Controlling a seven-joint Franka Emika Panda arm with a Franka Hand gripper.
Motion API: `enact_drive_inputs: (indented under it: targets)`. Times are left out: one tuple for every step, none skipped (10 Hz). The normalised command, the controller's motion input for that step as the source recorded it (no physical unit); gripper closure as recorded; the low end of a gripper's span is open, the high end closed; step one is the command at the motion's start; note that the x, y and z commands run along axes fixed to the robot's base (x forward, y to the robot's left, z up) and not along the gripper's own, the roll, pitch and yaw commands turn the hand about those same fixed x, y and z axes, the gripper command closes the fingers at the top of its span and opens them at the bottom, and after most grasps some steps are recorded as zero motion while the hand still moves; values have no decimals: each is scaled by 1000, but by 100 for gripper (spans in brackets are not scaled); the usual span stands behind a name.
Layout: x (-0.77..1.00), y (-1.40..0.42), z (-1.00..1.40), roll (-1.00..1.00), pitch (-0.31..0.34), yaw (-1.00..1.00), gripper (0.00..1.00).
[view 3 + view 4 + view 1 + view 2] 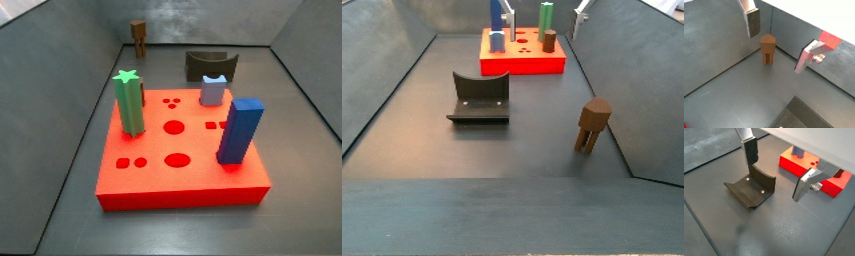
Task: Pick up the 3 prong object. Move up. Move to above the board. Insert the 3 prong object.
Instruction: Pick up the 3 prong object.
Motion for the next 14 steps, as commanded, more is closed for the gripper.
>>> enact_drive_inputs:
  targets:
    - [-223,17,-11,0,-66,-51,0]
    - [-469,577,-197,0,-41,94,0]
    - [-703,657,-477,0,-50,240,0]
    - [-689,586,-546,43,-57,263,0]
    - [-843,451,-597,57,-101,274,0]
    - [-674,349,-609,89,-164,340,0]
    - [-509,277,-663,127,-199,306,0]
    - [-449,371,-671,96,-199,303,0]
    - [-266,523,-649,21,-180,329,0]
    - [-100,437,-609,23,-147,300,0]
    - [-46,29,-231,0,-99,0,0]
    - [3,-20,-71,0,-26,0,0]
    - [0,-137,-531,100,-151,0,0]
    - [0,-106,-371,103,-147,0,0]
